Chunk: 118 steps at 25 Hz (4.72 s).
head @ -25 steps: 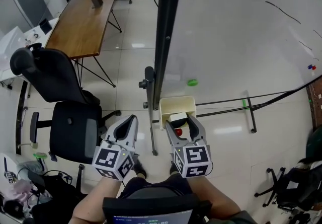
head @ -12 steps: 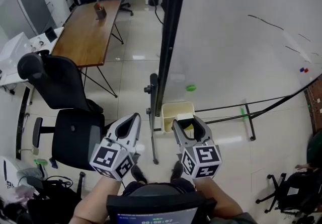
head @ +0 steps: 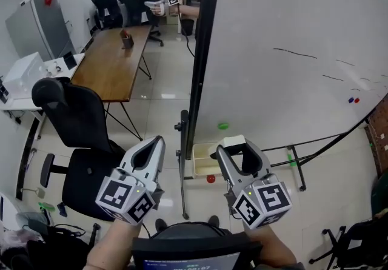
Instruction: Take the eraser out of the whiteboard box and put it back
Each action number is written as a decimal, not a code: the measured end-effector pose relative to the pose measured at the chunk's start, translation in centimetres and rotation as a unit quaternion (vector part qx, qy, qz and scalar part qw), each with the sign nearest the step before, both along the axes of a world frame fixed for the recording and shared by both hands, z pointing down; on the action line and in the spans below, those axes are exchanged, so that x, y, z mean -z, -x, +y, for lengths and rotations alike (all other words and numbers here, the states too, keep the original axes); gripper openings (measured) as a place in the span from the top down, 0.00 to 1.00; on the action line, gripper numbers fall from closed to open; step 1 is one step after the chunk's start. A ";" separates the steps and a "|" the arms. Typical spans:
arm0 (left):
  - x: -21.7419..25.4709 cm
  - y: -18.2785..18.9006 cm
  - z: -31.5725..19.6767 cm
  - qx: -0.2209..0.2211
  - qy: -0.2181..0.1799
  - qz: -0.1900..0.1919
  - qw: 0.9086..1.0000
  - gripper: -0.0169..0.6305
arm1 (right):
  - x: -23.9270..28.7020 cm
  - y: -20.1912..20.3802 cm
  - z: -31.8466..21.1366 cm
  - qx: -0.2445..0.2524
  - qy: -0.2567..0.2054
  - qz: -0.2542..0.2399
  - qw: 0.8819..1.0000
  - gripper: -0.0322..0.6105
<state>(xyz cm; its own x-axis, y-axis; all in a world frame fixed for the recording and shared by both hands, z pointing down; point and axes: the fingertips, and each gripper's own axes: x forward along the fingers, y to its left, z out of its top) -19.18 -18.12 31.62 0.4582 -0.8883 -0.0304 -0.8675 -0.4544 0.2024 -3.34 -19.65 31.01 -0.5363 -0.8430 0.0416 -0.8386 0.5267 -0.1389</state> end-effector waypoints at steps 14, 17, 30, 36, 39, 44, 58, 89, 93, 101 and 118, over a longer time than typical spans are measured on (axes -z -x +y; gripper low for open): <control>4.5 -1.4 0.6 -0.002 -0.043 -0.010 0.999 0.95 | 5.3 -1.5 0.2 0.024 -0.050 -0.012 0.998 0.53; 5.1 -1.6 0.9 -0.008 -0.049 -0.010 0.999 0.95 | 5.7 -1.3 0.3 0.029 -0.053 -0.012 0.998 0.53; 4.6 -1.4 0.4 -0.008 -0.043 -0.021 0.999 0.95 | 5.4 -1.2 -0.4 0.031 -0.048 -0.015 0.998 0.53; 4.0 -0.8 -0.4 0.012 -0.041 -0.013 0.999 0.95 | 4.9 -0.8 -1.0 0.031 -0.044 -0.008 0.999 0.53; 3.0 -1.0 -0.9 0.015 -0.033 -0.021 0.999 0.95 | 3.9 -0.5 -1.6 0.030 -0.040 0.002 0.999 0.53; 0.3 -0.9 -2.2 0.018 -0.006 -0.025 1.000 0.94 | 1.2 0.4 -2.8 0.036 -0.026 0.018 0.999 0.53; -9.5 -1.0 -3.9 0.008 0.084 -0.040 0.996 0.93 | -9.0 2.7 -4.7 0.040 0.029 0.074 0.996 0.53; -13.9 -2.7 -3.5 -0.028 0.114 -0.068 0.991 0.93 | -19.3 2.1 -6.0 0.029 0.252 0.147 0.956 0.54; -13.1 -2.6 -3.4 -0.025 0.110 -0.071 0.991 0.93 | -19.8 2.7 -5.6 0.037 0.293 0.162 0.942 0.54; -12.5 -3.3 -3.0 -0.025 0.101 -0.066 0.992 0.93 | -20.7 3.3 -5.4 0.053 0.376 0.180 0.907 0.54; -11.9 -5.3 -2.2 -0.042 0.101 -0.044 0.993 0.93 | -21.2 3.0 -5.2 0.042 0.451 0.205 0.867 0.51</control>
<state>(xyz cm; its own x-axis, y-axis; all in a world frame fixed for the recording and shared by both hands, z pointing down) -13.89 -20.34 43.55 0.5240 -0.8309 0.1872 -0.8465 -0.4839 0.2218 -6.30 -24.88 52.25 -0.3773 -0.3268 0.8665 -0.8794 0.4198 -0.2246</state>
